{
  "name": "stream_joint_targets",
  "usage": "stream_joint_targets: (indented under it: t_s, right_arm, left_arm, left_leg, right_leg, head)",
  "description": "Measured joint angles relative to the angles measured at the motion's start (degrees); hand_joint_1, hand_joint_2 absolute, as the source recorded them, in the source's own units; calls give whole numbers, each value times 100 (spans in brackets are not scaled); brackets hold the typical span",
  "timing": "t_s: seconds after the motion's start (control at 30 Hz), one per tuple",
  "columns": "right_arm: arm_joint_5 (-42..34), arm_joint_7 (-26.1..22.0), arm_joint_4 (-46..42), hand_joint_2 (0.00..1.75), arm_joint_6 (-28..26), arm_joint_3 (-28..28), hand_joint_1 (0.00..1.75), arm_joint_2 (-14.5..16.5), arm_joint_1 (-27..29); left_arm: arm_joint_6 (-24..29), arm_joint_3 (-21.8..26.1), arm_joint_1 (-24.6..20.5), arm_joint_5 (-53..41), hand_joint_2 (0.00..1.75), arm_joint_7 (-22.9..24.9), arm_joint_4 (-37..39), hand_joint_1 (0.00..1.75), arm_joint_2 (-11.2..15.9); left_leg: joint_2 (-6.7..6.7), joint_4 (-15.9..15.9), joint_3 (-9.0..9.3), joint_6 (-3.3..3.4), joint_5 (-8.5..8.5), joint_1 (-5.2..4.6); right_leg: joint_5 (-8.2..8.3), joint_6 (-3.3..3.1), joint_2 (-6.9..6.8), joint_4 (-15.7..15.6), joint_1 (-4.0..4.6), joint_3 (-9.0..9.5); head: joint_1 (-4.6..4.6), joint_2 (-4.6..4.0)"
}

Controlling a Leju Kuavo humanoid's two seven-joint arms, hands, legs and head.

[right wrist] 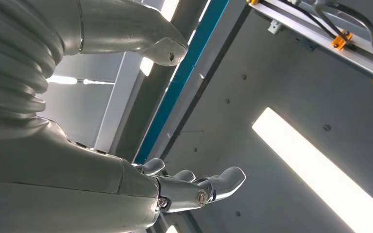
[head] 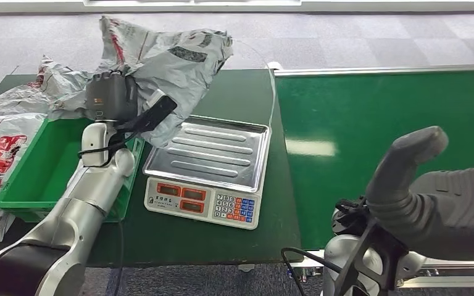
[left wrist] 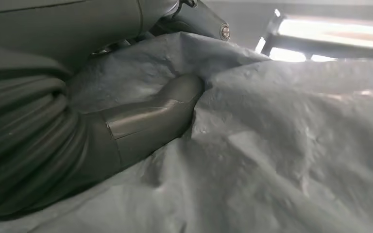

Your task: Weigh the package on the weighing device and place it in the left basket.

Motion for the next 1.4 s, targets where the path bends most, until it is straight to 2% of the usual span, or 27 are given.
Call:
stream_joint_targets:
  t_s: [0.1, 0.2, 0.3, 0.43, 0.47, 0.57, 0.6, 0.8, 1.1, 1.17, 1.2, 1.23, 1.3, 1.33, 1.37, 1.4]
  right_arm:
    - [-1, 0, 1, 175, 0, -29, 0, -2, 8]
    - [-3, 0, 1, 175, 0, -74, 0, -3, 18]
    - [-7, 0, 1, 175, 0, -137, 0, -5, 37]
    - [-6, 0, 1, 175, 0, -167, 0, -8, 48]
    - [1, 0, 1, 175, 0, -168, 0, -9, 50]
    - [31, 0, 1, 175, 0, -178, 0, -9, 64]
    - [45, 0, 0, 175, 0, -184, 0, -9, 71]
    - [147, 0, 1, 175, 0, -228, 0, -15, 98]
    - [197, 0, 1, 175, 0, -281, 0, -15, 110]
    - [193, 0, 1, 175, 0, -284, 0, -15, 111]
    - [185, 0, 1, 175, 0, -284, 0, -15, 111]
    - [170, 0, 1, 175, 0, -284, 0, -15, 112]
    - [129, -1, 20, 175, 1, -283, 0, -15, 108]
    - [102, -1, 47, 175, 2, -282, 0, -15, 104]
    - [69, -1, 93, 175, 2, -284, 0, -15, 99]
    - [30, -1, 155, 175, 2, -289, 0, -15, 96]
  left_arm:
    - [-1, 900, 278, -638, 175, 50, -560, 175, 61]
    - [-1, 1645, 519, -1589, 175, 592, -927, 175, 131]
    - [-2, 2137, 703, -1928, 175, 1147, -1003, 175, 266]
    - [-3, 2472, 845, -1935, 175, 1269, -1060, 175, 381]
    - [-3, 2504, 864, -1937, 175, 1351, -1043, 135, 408]
    - [-3, 2536, 901, -1939, 44, 1787, -802, 4, 541]
    - [-3, 2542, 921, -1939, 0, 1914, -684, 0, 596]
    - [-3, 2563, 1236, -1939, 0, 2346, -213, 0, 784]
    - [-3, 2738, 1545, -1882, 0, 1938, -663, 0, 706]
    - [-3, 2849, 1623, -1707, 0, 1599, -952, 0, 618]
    - [-3, 2969, 1667, -1438, 0, 1205, -1201, 0, 528]
    - [-3, 3169, 1696, -963, 0, 574, -1513, 0, 374]
    - [-2, 3730, 1747, 723, 0, -1334, -2239, 0, -3]
    - [-12, 3974, 1815, 1907, 0, -2391, -2613, 0, -181]
    - [-48, 4105, 1934, 3265, 0, -3225, -3032, 0, -323]
    - [-108, 4106, 2086, 4766, 0, -3737, -3499, 0, -459]
  left_leg:
    - [-2, -1, -3, -3, 1, 0]
    - [2, -1, -3, -4, -2, -1]
    - [4, -1, -4, -5, -3, -1]
    - [-18, -1, -9, -4, -1, 0]
    - [-20, -1, -10, -4, -1, 0]
    - [-9, -1, -7, -6, -3, -1]
    - [-4, -1, -5, -7, -3, -1]
    - [-3, -1, -5, -7, -4, -1]
    - [-3, -1, -7, -7, -4, -2]
    - [-3, 0, -8, -7, -4, -1]
    - [-3, 0, -9, -7, -4, -1]
    - [-3, 1, -12, -6, -4, -1]
    - [-3, 0, -13, -7, -6, -2]
    - [8, 0, -6, -9, -12, -3]
    - [28, 0, 3, -10, -20, -5]
    - [47, 1, 11, -10, -27, -6]
  right_leg:
    - [0, -1, 2, 2, 0, -1]
    - [-2, -1, 8, 2, -2, -2]
    - [-3, -3, 8, 1, -2, -8]
    - [-5, -5, -19, 1, 0, -4]
    - [-6, -5, -22, 2, 0, -3]
    - [-5, -6, -10, 2, -2, -4]
    - [-5, -6, -5, 2, -2, -4]
    - [-5, -6, -1, 1, -1, -9]
    - [-5, -6, -2, 1, -2, -11]
    - [-5, -6, -2, 1, -2, -12]
    - [-5, -6, -2, 1, -2, -14]
    - [-4, -6, -2, 1, -2, -15]
    - [-4, -6, -2, 1, -4, -12]
    - [-4, -6, 8, 1, -6, -10]
    - [-4, -6, 26, 0, -8, -9]
    - [-5, -6, 44, 0, -9, -10]
  head:
    - [1, 0]
    - [1, 0]
    - [-1, 0]
    - [1, 0]
    - [1, 0]
    - [1, 0]
    - [1, 0]
    - [0, 0]
    - [0, 0]
    - [-1, 0]
    - [-2, 0]
    - [-1, 0]
    - [2, 0]
    - [2, 0]
    - [2, 0]
    - [-1, 0]
